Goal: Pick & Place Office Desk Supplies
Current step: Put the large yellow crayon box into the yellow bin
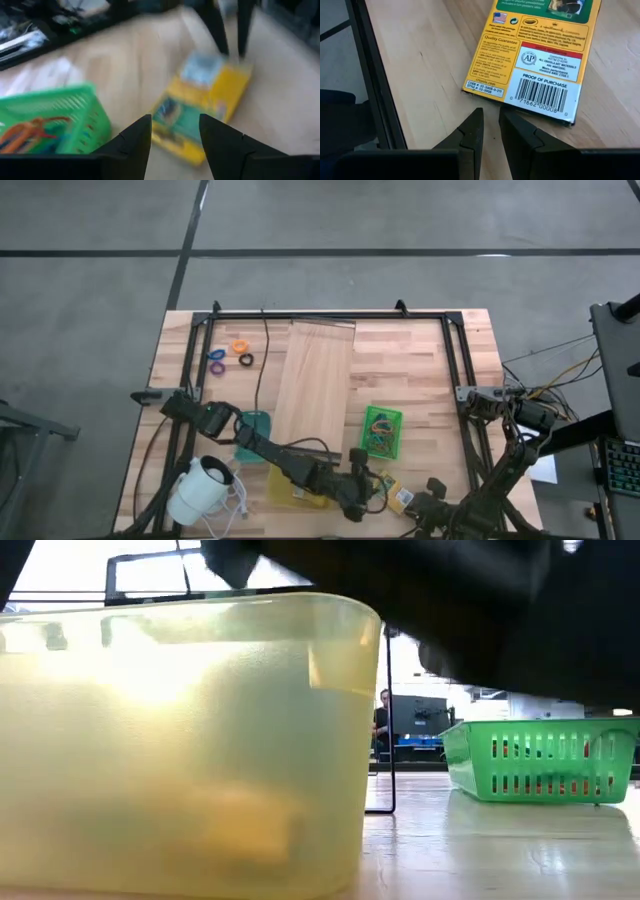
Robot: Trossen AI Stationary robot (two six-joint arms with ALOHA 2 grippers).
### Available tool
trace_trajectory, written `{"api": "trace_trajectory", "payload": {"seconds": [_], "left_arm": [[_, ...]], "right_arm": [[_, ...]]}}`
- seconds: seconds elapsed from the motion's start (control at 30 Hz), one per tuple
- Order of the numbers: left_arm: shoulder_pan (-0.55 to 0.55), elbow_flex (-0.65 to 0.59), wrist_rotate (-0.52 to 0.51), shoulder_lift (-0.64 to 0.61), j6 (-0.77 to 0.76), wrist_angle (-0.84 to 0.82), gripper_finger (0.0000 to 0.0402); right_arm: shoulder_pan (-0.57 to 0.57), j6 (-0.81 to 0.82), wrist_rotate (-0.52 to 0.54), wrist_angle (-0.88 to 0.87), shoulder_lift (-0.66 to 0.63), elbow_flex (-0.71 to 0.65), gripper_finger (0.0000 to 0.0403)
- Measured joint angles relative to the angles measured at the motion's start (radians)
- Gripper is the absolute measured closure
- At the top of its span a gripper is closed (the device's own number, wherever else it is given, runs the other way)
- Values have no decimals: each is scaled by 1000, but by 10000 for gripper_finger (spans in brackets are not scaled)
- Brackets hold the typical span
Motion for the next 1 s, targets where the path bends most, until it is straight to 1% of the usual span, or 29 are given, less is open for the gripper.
{"api": "trace_trajectory", "payload": {"seconds": [0.13,0.23,0.3,0.37,0.43,0.53,0.7,0.93,1.0], "left_arm": [[-1,2,10,-56,-163,5,231],[1,1,38,-98,-345,-32,231],[8,1,82,-132,-484,-67,231],[19,3,155,-158,-619,-101,231],[30,5,230,-162,-705,-123,232],[40,3,273,-158,-737,-162,232],[51,3,274,-157,-746,-248,232],[58,15,273,-157,-739,-250,232],[57,16,274,-157,-687,-219,232]], "right_arm": [[0,0,-1,0,0,0,339],[2,0,-2,1,0,0,339],[4,0,-1,2,0,0,339],[6,0,-1,3,0,0,339],[8,0,-1,3,0,0,339],[8,0,0,3,0,0,339],[10,0,1,4,0,0,339],[10,-5,1,3,0,0,339],[10,-8,1,3,0,0,339]]}}
